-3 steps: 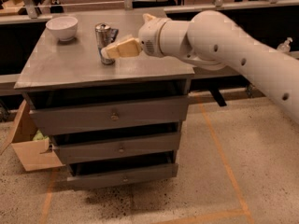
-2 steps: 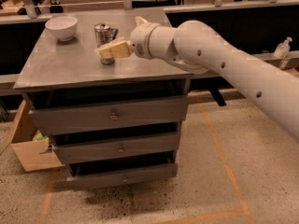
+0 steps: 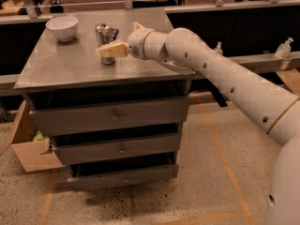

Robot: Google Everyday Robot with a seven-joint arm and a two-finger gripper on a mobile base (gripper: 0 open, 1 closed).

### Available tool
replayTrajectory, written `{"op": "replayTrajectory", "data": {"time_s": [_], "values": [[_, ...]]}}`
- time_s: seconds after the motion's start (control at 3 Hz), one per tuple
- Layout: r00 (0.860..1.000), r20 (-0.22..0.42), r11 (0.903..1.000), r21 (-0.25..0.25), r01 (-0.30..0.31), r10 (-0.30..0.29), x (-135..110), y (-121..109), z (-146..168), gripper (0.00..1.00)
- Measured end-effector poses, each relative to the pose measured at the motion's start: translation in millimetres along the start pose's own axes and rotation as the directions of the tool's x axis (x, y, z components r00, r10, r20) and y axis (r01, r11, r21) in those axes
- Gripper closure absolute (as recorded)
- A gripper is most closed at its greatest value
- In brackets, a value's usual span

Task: Move redbull can near white bowl

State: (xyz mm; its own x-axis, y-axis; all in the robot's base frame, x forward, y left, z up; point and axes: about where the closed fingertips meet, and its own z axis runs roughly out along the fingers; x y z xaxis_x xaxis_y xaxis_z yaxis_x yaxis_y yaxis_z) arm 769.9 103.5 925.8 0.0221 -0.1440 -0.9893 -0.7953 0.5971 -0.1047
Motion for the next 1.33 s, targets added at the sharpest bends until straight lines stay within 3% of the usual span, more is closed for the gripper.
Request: {"op": "replayTrajectory", "data": {"time_s": [0.33,0.67,1.33], "values": [[1.000,0.018,0.9997,-0.019,-0.015,0.015,8,-5,26,0.00],[0.999,0.031,0.9982,-0.052,-0.030,0.032,12,-8,48,0.13],[0.999,0.011,0.9928,-0.115,-0.033,0.034,9,-16,67,0.61]]}}
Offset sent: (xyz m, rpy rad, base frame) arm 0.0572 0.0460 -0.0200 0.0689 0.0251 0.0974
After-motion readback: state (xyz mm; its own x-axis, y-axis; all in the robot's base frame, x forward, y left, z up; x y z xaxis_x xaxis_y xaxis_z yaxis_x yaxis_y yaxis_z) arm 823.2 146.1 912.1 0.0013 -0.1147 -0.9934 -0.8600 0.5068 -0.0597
